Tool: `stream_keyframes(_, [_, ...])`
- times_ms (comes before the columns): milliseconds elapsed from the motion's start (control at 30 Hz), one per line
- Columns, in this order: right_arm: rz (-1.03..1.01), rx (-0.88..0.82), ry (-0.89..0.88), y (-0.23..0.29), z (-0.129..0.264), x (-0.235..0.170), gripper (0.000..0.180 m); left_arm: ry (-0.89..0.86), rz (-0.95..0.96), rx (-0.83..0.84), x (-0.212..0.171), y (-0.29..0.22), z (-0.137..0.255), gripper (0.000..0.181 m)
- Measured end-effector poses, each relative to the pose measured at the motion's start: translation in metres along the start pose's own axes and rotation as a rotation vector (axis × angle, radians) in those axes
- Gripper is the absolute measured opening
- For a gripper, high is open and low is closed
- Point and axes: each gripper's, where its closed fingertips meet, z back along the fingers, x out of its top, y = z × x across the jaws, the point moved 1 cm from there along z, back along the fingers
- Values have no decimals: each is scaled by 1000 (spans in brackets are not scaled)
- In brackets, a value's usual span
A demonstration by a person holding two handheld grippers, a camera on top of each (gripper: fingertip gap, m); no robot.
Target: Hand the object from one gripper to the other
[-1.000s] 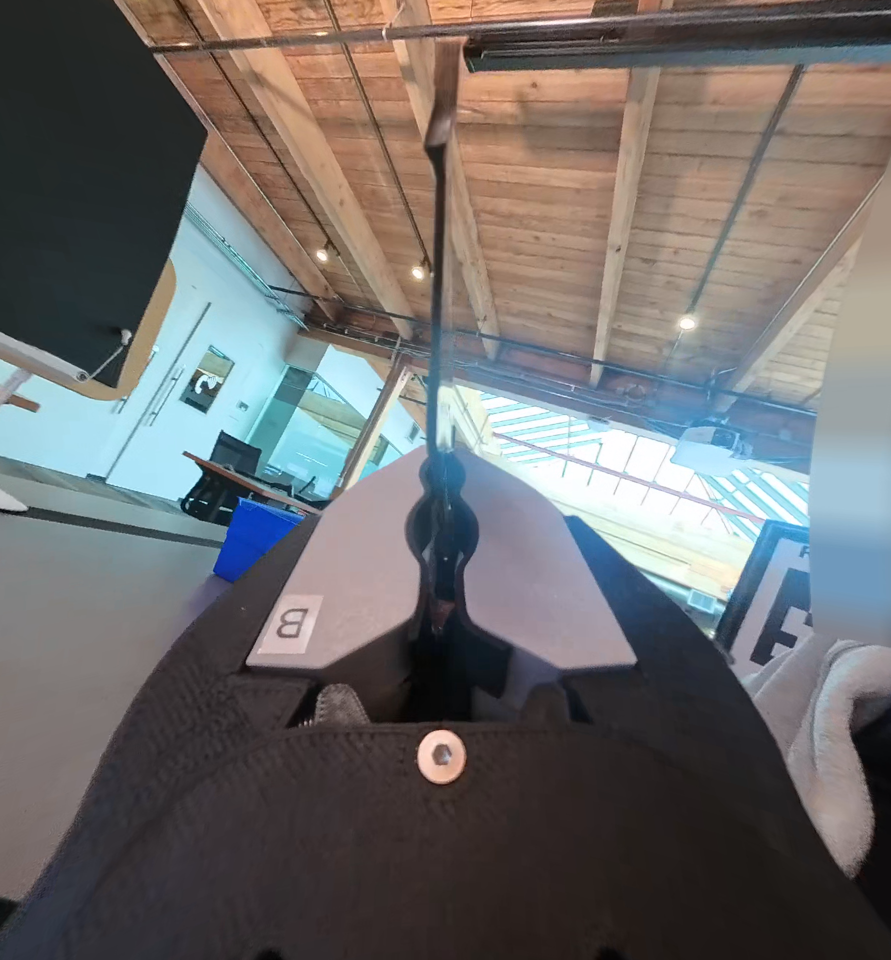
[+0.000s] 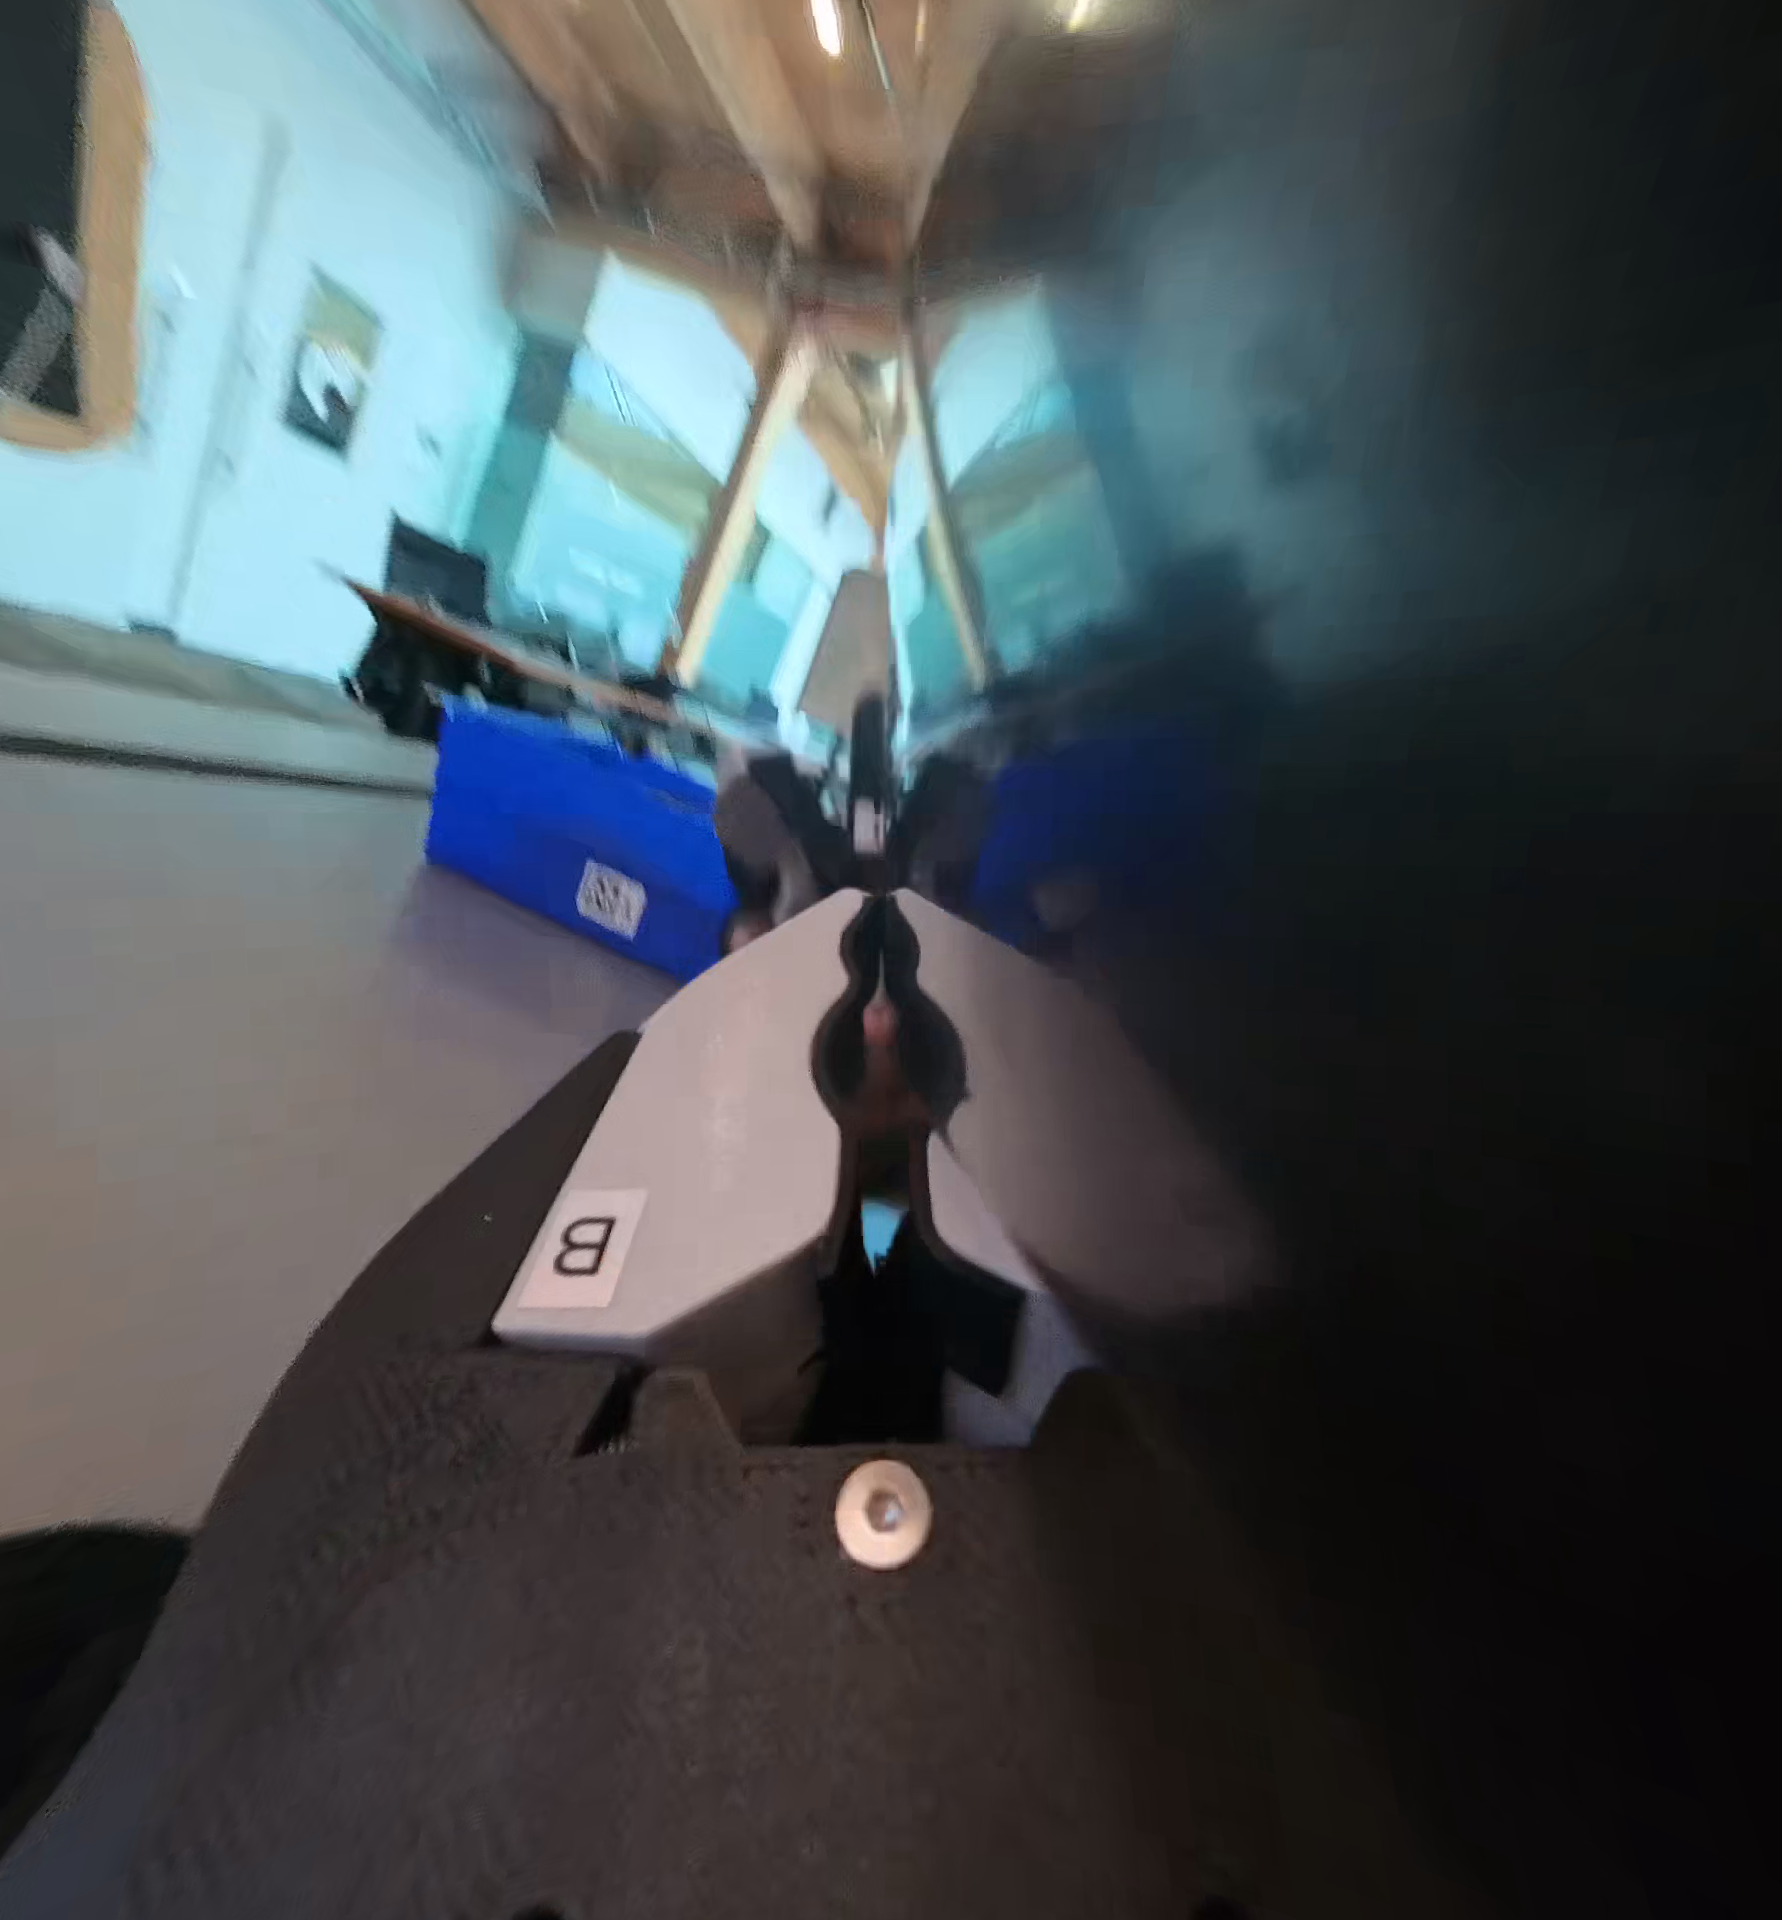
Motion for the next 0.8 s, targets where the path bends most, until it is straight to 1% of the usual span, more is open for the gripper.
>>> stream_keyframes(67, [88, -23, 82, 0, 3, 2, 51, 178, -7, -22, -17, -3, 5, 0])
stream_keyframes(100, [128, -11, 143, 3, 4, 0, 50, 265, -17, -26, -27, -4, 8, 0])
stream_keyframes(167, [178, 38, 315, 11, 5, -19, 41, 393, -50, -15, -42, -4, 13, 1])
stream_keyframes(200, [189, 73, 413, 15, 6, -33, 29, 430, -62, -20, -47, -5, 14, 1])
stream_keyframes(233, [202, 110, 497, 19, 7, -46, 2, 451, -67, -31, -50, -7, 14, 1])
stream_keyframes(267, [209, 123, 532, 21, 7, -52, 2, 456, -73, -25, -51, -5, 14, 0])
stream_keyframes(333, [190, 94, 503, 18, 5, -50, 2, 380, -76, 0, -43, -1, 11, 2])
stream_keyframes(367, [165, 86, 458, 17, 4, -44, 1, 314, -65, 3, -35, 0, 9, 7])
stream_keyframes(433, [99, 74, 328, 14, 1, -32, 2, 188, -51, 28, -22, 5, 3, 27])
stream_keyframes(500, [33, 57, 177, 9, 0, -20, 1, 112, -61, 17, -21, 2, -4, 29])
stream_keyframes(533, [4, 58, 118, 8, 0, -16, 1, 92, -72, 10, -24, 0, -8, 28])
stream_keyframes(567, [-19, 60, 78, 7, 0, -13, 2, 64, -88, 13, -24, 0, -12, 12])
stream_keyframes(600, [-35, 60, 52, 7, -1, -13, 2, 30, -101, 24, -22, 0, -13, 2])
stream_keyframes(667, [-57, 64, 33, 8, -2, -12, 1, 38, -87, 18, -22, 1, -12, 1])
stream_keyframes(733, [-62, 72, 95, 9, -2, -17, 4, 103, -69, 5, -23, 0, -6, 1])
stream_keyframes(800, [-49, 103, 215, 13, 1, -23, 20, 190, -69, -11, -26, -2, 4, 1])
